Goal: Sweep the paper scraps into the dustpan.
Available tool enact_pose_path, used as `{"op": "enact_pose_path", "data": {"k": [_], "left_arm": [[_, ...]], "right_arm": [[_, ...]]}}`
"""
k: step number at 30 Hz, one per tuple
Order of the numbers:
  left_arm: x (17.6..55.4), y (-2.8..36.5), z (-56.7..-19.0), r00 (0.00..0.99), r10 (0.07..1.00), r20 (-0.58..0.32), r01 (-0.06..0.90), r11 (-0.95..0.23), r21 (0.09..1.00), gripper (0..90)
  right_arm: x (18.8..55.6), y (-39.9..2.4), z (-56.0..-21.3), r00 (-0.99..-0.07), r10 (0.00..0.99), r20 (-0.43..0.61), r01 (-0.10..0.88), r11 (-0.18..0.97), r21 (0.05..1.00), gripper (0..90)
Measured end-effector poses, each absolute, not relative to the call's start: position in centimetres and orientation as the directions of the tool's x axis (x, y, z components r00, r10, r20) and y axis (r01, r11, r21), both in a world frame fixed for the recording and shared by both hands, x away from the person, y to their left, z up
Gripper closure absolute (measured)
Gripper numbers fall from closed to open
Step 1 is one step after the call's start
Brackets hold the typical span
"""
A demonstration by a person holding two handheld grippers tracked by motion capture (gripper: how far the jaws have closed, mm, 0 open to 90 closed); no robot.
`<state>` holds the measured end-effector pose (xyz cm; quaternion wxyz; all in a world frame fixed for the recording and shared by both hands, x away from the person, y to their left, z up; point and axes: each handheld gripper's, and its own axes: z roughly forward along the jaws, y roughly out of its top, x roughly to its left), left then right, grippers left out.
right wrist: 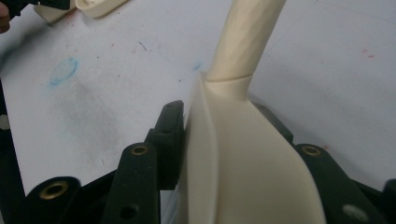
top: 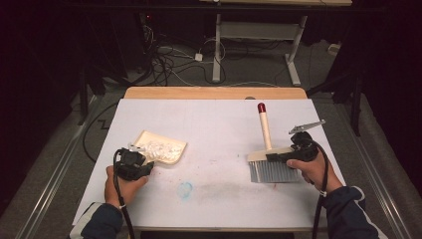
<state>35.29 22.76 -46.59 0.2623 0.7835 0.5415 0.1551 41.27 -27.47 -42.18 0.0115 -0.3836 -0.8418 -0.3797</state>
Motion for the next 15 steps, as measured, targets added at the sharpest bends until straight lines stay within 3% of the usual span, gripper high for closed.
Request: {"op": "enact_pose_path", "data": {"k": [6, 15], "left_arm": [[34.8, 22.1, -46.8, 0.373, 0.926, -0.05, 0.768, -0.278, 0.577, 56.7], [34.2, 21.4, -46.6, 0.408, 0.912, -0.05, 0.756, -0.306, 0.579, 54.8]], "right_arm": [[41.3, -27.3, -41.9, -0.72, 0.654, 0.23, 0.614, 0.447, 0.65, 52.3], [41.7, -28.5, -42.0, -0.694, 0.684, 0.224, 0.618, 0.407, 0.673, 46.2]]}}
